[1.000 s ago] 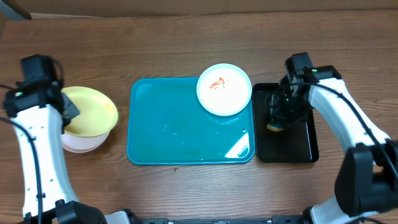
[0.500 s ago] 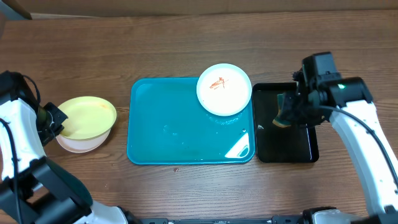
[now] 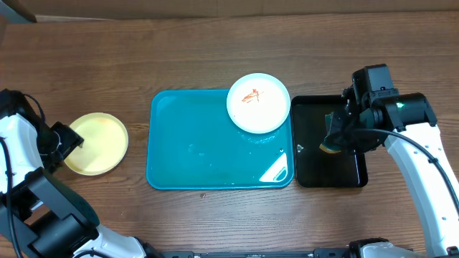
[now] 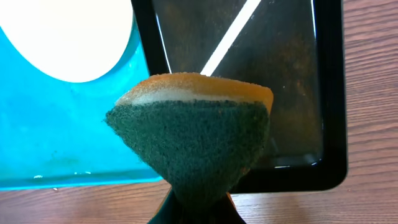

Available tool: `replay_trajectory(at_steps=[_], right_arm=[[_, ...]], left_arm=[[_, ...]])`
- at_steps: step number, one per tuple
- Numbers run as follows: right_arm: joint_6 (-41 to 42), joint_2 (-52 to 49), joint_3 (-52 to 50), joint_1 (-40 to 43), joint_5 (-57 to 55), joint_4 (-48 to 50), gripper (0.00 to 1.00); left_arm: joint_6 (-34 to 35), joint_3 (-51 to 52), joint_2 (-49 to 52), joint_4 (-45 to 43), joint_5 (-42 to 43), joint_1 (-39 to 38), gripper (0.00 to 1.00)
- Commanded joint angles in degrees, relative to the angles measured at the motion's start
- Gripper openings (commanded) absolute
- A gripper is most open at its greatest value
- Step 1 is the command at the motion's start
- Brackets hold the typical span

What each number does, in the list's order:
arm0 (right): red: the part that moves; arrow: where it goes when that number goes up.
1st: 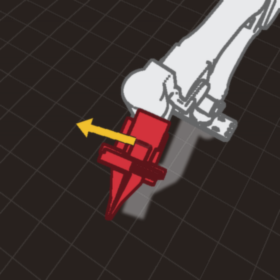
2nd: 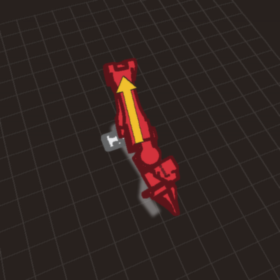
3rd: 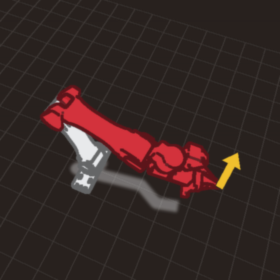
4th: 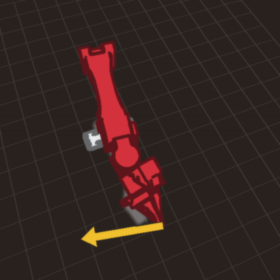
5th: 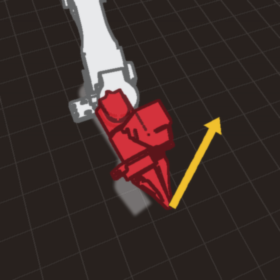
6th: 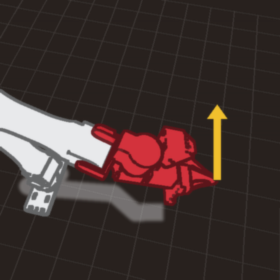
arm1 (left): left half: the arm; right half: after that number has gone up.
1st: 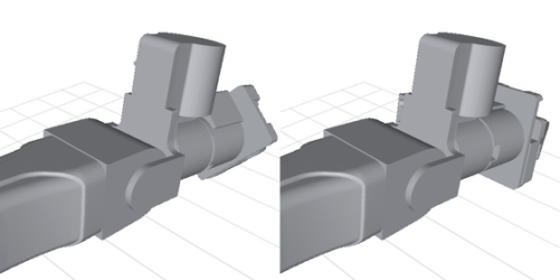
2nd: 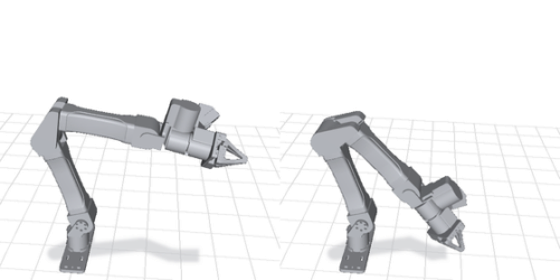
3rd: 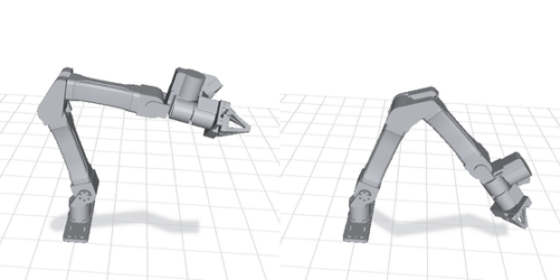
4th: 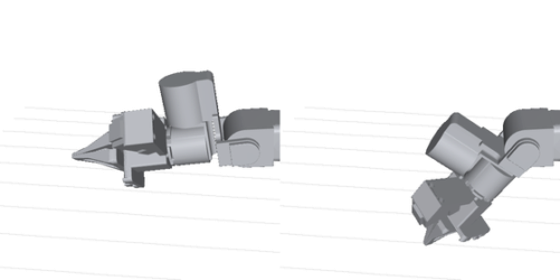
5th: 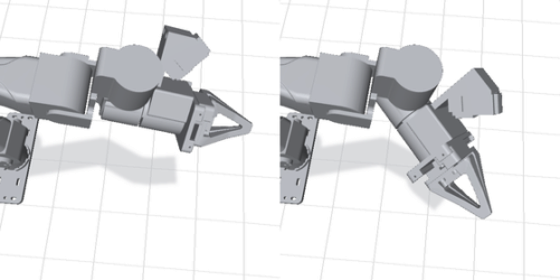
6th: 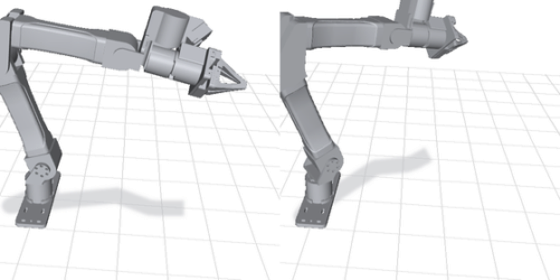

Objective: Clean dirty plates on tray and stack at the side
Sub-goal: 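Carry the yellow-green plate left and set it on the table, then move left gripper to the white plate rim and grip it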

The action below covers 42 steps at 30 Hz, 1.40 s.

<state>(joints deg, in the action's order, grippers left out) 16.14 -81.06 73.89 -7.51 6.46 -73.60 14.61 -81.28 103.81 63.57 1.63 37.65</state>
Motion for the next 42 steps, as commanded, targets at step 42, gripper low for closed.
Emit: replay_trajectory(at_steps=[42], right_arm=[[-9.1, 0.5, 1.1, 10.6, 6.3, -0.1, 0.04]], left_arm=[[11.6, -1.1, 14.4, -21.5, 2.0, -66.0, 0.76]])
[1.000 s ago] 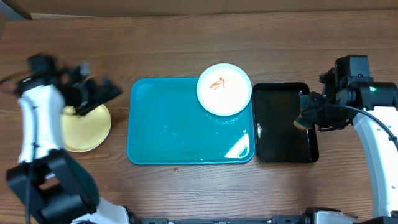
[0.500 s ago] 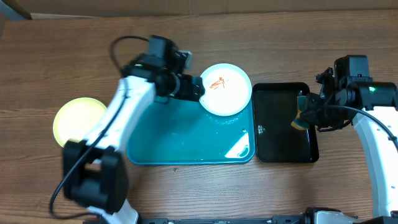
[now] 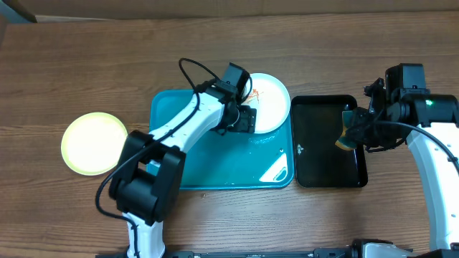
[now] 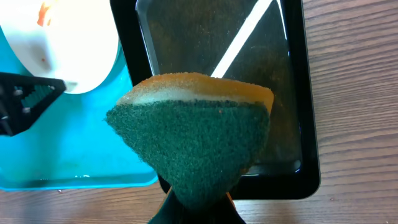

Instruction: Clean dirty plates on tray and stack at the side

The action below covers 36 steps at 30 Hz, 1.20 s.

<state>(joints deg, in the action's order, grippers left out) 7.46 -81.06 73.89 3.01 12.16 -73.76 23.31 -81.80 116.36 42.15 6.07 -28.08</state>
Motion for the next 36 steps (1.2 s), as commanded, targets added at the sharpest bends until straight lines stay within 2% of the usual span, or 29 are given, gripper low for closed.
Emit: replay_trajectory(at_steps=[1, 4, 11, 15, 17, 19, 22, 26, 33, 36], right_arm=[[-0.5, 0.5, 1.1, 0.1, 0.6, 0.0, 0.04], [-0.5, 0.5, 1.1, 0.1, 0.6, 0.0, 0.04], [-0.5, 0.5, 1.1, 0.1, 0.6, 0.0, 0.04], [-0.5, 0.5, 1.1, 0.1, 0.6, 0.0, 0.04], [-0.5, 0.5, 1.1, 0.1, 0.6, 0.0, 0.04], [-0.5, 0.5, 1.1, 0.0, 0.6, 0.1, 0.04], [-0.5, 0.4, 0.7, -0.6, 0.6, 1.4, 0.04], [-0.2, -0.6, -2.4, -1.9, 0.6, 5.0, 0.04], [0.3, -6.8, -9.5, -5.4, 0.6, 13.1, 0.04], [3.2, -10.8, -12.3, -6.2, 0.6, 17.3, 0.04]], left_arm=[[2.9, -0.6, 2.0, 0.0, -2.5, -0.2, 0.7], [2.9, -0.6, 2.0, 1.3, -2.6, 0.0, 0.47], [2.9, -0.6, 2.0, 12.0, -7.8, 2.3, 0.31], [2.8, -0.6, 2.0, 16.3, -9.4, 4.2, 0.29], [2.1, -0.6, 2.0, 17.5, -9.0, 5.3, 0.22], [1.6, -0.6, 2.0, 18.2, -9.0, 5.7, 0.2], [-0.2, -0.6, 2.0, 18.3, -8.8, 5.9, 0.11], [-0.2, -0.6, 2.0, 18.2, -7.8, 5.9, 0.04], [-0.1, -0.6, 2.0, 17.8, -7.5, 5.9, 0.04], [-0.2, -0.6, 2.0, 17.8, -7.5, 5.9, 0.04]])
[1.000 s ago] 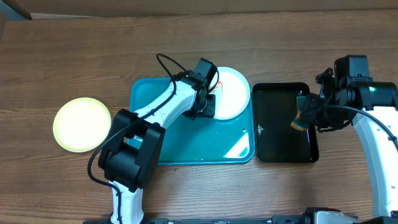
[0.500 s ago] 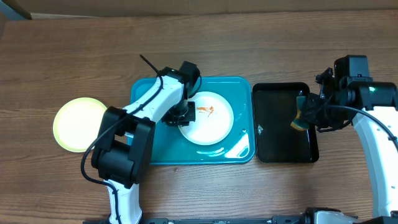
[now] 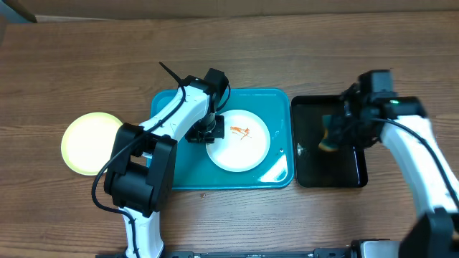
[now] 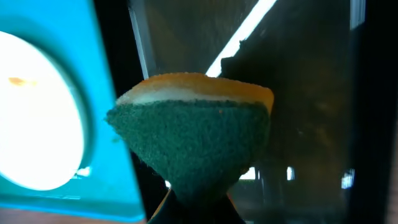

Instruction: Clean dirty plates on tray and stack at the side

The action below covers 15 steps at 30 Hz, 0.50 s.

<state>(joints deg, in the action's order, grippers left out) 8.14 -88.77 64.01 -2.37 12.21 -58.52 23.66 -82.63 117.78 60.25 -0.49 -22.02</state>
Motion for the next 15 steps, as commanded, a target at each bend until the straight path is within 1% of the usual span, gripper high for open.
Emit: replay_trajectory(at_steps=[1, 5, 10, 15], right_arm=[[3.0, -4.5, -3.3, -0.9, 0.5, 3.4, 0.04], [4.6, -11.0, -5.9, -0.9, 0.5, 8.0, 0.04], [4.6, -18.0, -6.3, -0.9, 0.5, 10.1, 0.04], [4.5, -18.6, -5.4, -0.9, 1.3, 8.7, 0.04]], left_arm=[[-0.5, 0.2, 0.6, -0.3, -0.9, -0.1, 0.04], [-0.5, 0.2, 0.6, -0.3, -0.5, -0.2, 0.04], [-0.5, 0.2, 0.6, -0.5, 0.1, -0.2, 0.04], [-0.5, 0.2, 0.6, -0.5, 0.1, -0.2, 0.04]])
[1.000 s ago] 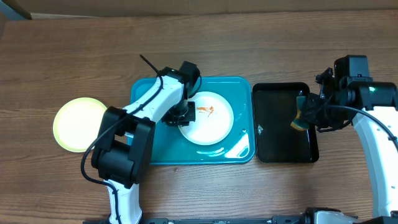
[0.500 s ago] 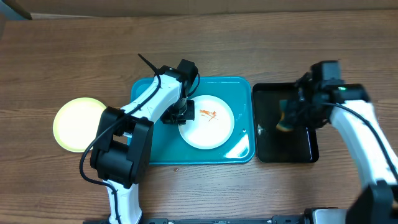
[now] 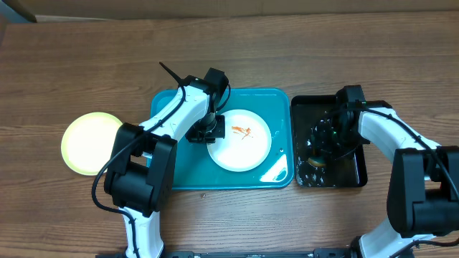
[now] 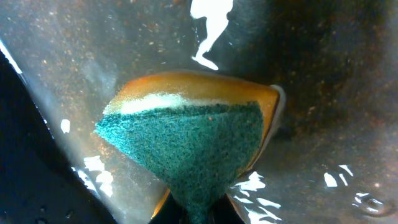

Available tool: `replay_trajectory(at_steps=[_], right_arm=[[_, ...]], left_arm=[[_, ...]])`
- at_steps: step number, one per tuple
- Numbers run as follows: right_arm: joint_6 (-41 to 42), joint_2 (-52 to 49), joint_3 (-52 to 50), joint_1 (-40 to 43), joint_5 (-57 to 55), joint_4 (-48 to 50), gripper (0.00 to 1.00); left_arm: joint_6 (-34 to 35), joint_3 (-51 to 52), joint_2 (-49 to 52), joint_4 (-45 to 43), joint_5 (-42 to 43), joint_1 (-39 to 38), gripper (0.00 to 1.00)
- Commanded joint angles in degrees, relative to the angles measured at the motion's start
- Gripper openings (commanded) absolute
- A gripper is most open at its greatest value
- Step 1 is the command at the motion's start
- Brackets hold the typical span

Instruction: Clean dirty plates on tray and stack at the side

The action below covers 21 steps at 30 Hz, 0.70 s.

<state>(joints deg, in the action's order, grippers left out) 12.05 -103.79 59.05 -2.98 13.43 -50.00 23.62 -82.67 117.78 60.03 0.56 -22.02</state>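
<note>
A white plate (image 3: 240, 141) smeared with orange-red sauce lies in the middle of the teal tray (image 3: 172, 168). My left gripper (image 3: 209, 133) is at the plate's left rim and appears shut on it. A clean yellow plate (image 3: 90, 143) lies on the table left of the tray. My right gripper (image 4: 198, 210) is shut on a green-and-yellow sponge (image 4: 186, 140). The sponge (image 3: 313, 162) is pressed down into the water of the black basin (image 3: 361, 175), near its front left corner.
The black basin stands directly right of the teal tray, and their rims almost touch. Wet patches shine on the tray's front right corner (image 3: 276, 170). Bare wooden table (image 3: 237, 57) surrounds everything.
My right gripper has gone down and forward with the sponge, from above the basin into its water. The left gripper and the white plate have not moved.
At first the left gripper was by the yellow plate, the white plate lay in the tray's back right corner, and the right gripper held the sponge over the basin. Then the left gripper was at the white plate. Later the plate lay mid-tray. Now the sponge is in the water.
</note>
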Motion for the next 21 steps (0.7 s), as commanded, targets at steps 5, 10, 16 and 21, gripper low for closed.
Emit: replay_trajectory(at_steps=[5, 10, 16, 21], right_arm=[[0.3, -2.8, 6.8, -0.3, 0.2, -7.5, 0.04], [0.2, -0.1, 15.4, -0.4, 0.2, -13.7, 0.04], [-0.3, 0.1, 12.9, -2.6, -3.8, -11.2, 0.04], [0.4, 0.1, 5.2, -4.8, -5.6, -2.5, 0.04]], left_arm=[[-0.5, 0.3, 0.6, -0.3, -0.9, -0.2, 0.04], [-0.5, 0.3, 0.6, -0.4, -0.9, -0.2, 0.04], [-0.5, 0.3, 0.6, -0.4, -0.9, -0.2, 0.04], [-0.5, 0.3, 0.6, -0.3, -0.9, -0.2, 0.04]])
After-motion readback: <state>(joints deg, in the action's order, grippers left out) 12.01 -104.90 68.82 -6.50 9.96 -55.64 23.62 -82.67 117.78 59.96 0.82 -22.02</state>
